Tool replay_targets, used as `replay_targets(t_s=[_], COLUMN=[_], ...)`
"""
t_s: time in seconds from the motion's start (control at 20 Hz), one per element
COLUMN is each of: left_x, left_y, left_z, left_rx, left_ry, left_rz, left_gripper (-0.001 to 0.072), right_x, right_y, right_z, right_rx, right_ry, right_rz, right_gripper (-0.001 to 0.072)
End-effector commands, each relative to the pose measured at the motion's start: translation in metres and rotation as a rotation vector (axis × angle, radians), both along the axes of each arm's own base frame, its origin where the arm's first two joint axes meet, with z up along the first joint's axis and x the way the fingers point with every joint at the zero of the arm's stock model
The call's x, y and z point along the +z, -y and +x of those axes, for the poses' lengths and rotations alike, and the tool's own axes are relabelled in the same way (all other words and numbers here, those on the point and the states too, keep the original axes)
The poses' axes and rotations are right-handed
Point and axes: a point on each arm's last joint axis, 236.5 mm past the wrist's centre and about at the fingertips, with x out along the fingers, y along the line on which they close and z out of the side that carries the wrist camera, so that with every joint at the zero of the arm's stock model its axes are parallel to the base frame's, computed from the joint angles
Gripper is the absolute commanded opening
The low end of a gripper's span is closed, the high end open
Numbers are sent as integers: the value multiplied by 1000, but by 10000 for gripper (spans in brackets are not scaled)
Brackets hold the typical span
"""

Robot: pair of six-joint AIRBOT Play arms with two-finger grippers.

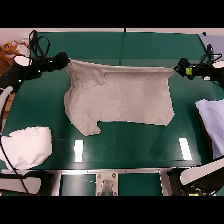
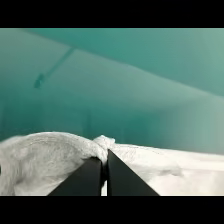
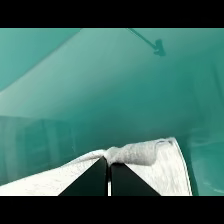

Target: Fold the shirts.

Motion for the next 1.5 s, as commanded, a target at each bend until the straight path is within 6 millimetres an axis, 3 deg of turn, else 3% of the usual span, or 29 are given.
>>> replay_targets(t_s=[0.0, 0.15, 0.35, 0.45, 0.65, 1.05, 1.3, 1.45], left_x=[-4, -19, -82, -104, -111, -114, -115, -115], left_y=[-11, -5, 13, 19, 23, 20, 0, 9], left_z=[11, 1, -19, -30, -45, -47, -53, -55], left_rx=[34, -36, -158, -206, -259, -231, -211, -228], left_ry=[41, 6, -161, -225, -278, -311, -367, -366], left_rz=[49, 112, 111, 114, 127, 110, 68, 68], left_gripper=[25, 25, 25, 24, 24, 24, 24, 25], right_x=[-5, -22, -64, -81, -104, -75, -75, -80], right_y=[6, 8, -6, -11, -27, -23, -12, -21], right_z=[24, 7, -36, -54, -87, -84, -87, -90], right_rx=[9, 73, 181, 208, 262, 252, 229, 243], right_ry=[24, -53, -229, -295, -404, -360, -365, -381], right_rz=[-13, -84, -92, -81, -22, -45, -38, -31], right_gripper=[10, 9, 6, 7, 7, 8, 8, 8])
